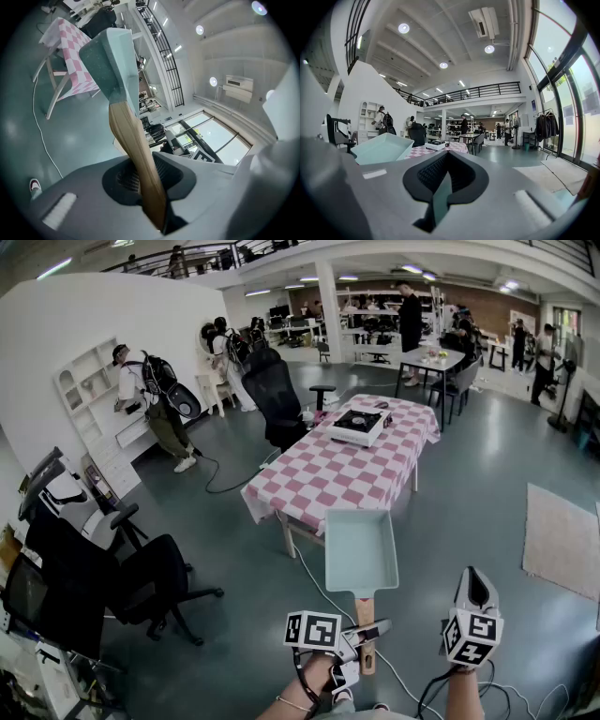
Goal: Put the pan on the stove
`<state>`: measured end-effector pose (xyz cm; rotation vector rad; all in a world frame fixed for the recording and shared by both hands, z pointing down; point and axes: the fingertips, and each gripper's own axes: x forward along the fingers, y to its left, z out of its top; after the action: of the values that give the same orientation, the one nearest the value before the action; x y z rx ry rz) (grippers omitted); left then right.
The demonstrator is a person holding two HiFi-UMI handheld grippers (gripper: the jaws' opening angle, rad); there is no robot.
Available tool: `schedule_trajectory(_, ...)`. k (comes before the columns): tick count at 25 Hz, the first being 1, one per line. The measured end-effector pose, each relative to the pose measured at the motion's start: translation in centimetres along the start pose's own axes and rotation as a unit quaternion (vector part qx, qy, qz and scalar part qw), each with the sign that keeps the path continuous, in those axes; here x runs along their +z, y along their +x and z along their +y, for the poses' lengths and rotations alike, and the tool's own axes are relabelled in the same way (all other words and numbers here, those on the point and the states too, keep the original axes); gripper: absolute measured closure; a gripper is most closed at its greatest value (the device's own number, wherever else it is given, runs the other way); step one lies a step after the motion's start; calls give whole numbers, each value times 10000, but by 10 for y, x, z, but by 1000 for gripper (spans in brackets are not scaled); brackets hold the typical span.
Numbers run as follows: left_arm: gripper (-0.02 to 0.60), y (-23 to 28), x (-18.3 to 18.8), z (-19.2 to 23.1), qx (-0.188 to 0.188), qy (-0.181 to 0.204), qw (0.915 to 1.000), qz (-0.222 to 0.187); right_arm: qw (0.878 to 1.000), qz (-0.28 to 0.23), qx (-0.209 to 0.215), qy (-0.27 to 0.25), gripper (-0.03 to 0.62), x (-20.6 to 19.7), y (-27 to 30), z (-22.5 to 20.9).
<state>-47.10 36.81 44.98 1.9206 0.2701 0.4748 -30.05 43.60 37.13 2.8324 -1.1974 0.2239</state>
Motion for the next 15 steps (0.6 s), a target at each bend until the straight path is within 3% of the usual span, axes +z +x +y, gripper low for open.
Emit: schedule_trajectory(15,522,-3,16,10,-40,39,9999,131,9994,-167,-298,98,585,2,11,1)
